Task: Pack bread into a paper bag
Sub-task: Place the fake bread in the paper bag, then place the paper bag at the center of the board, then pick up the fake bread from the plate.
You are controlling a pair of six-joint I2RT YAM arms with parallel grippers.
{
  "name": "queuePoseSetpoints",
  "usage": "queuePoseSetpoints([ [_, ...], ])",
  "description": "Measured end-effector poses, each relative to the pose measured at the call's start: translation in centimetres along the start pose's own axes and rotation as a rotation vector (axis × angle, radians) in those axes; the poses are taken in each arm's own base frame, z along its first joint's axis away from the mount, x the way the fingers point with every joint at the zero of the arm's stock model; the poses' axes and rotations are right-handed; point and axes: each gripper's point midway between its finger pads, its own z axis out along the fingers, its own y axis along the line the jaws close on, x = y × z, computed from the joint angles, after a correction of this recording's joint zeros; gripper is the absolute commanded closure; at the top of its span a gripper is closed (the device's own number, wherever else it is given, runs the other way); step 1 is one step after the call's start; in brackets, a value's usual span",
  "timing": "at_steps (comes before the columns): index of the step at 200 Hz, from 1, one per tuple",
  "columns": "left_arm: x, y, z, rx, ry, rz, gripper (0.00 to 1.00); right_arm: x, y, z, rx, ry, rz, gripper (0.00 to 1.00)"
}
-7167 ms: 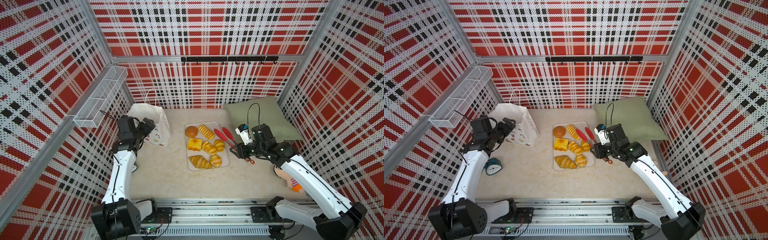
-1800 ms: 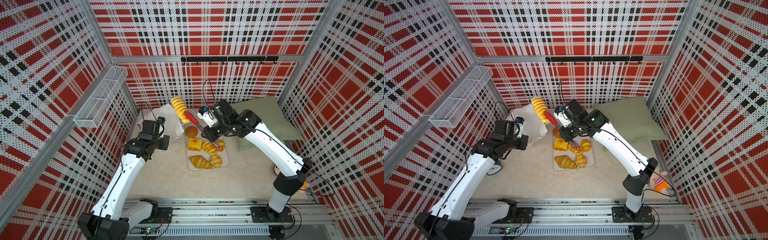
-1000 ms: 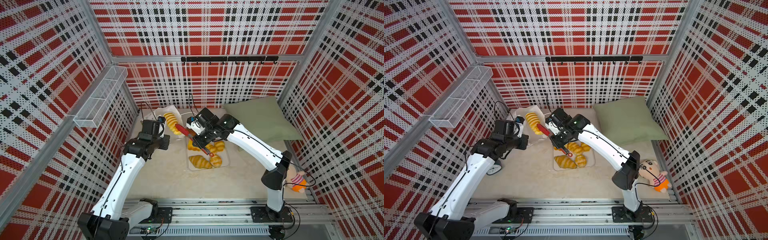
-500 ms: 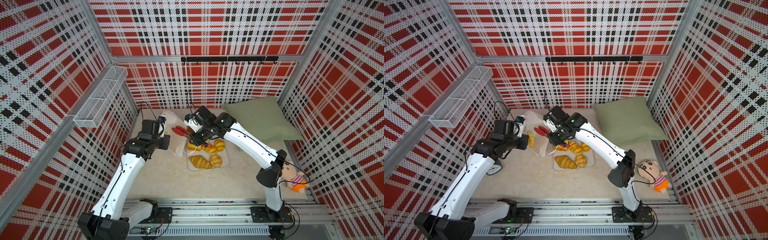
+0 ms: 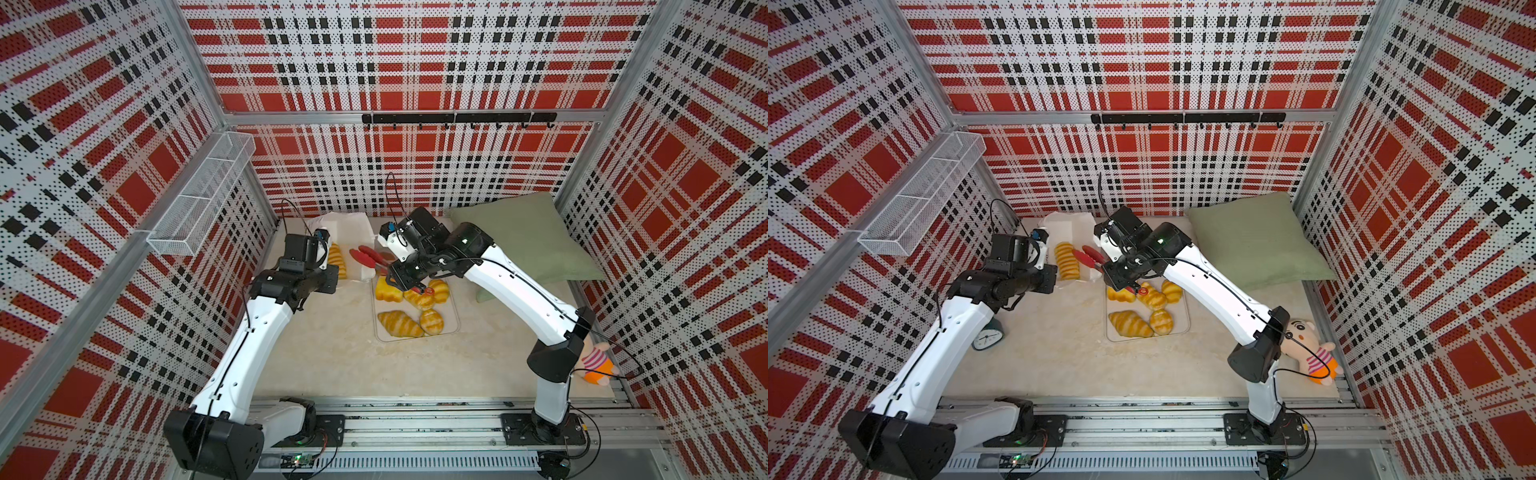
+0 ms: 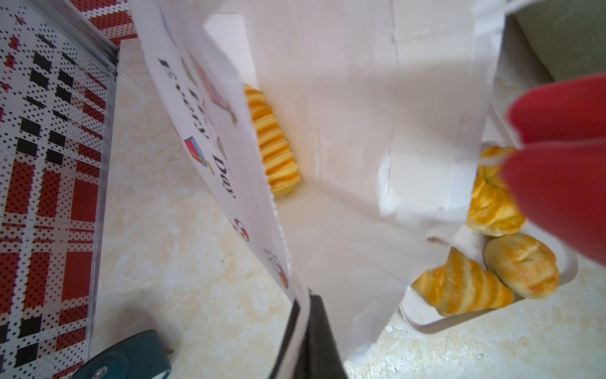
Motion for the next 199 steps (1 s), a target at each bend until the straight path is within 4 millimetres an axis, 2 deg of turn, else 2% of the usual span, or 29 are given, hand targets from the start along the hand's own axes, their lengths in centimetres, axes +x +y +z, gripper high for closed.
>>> queuePoseSetpoints([
  [21, 0.0, 0.0, 0.1, 0.002, 0.0, 0.0, 1.0, 1.5, -1.7, -2.9, 0.037, -0.016, 0.024, 0.57],
  [37, 0.0, 0.0, 0.0, 0.002, -0.001, 0.0, 1.0, 2.6, -4.5, -5.1, 0.091, -0.033, 0.069, 0.57],
  [61, -0.1, 0.0, 0.0, 0.002, -0.003, -0.002, 1.0, 4.4, -8.2, -6.2, 0.185, -0.012, 0.121, 0.56],
  [81, -0.6, 0.0, -0.3, 0.008, -0.013, -0.003, 1.0, 6.0, -8.9, -4.8, 0.205, 0.052, 0.114, 0.55],
  [111, -1.8, -0.3, -1.2, 0.021, -0.048, -0.004, 1.0, 8.8, -9.5, -1.4, 0.204, 0.176, 0.092, 0.55],
  [157, -1.7, -0.4, -1.3, 0.025, -0.049, -0.002, 1.0, 11.7, -10.7, 4.1, 0.201, 0.34, 0.069, 0.55],
  [177, -1.7, -0.6, -1.6, 0.029, -0.056, 0.004, 1.0, 12.2, -11.4, 5.5, 0.197, 0.375, 0.065, 0.56],
  [199, -1.7, -0.8, -2.1, 0.035, -0.068, 0.011, 1.0, 12.7, -12.8, 5.8, 0.209, 0.39, 0.082, 0.56],
])
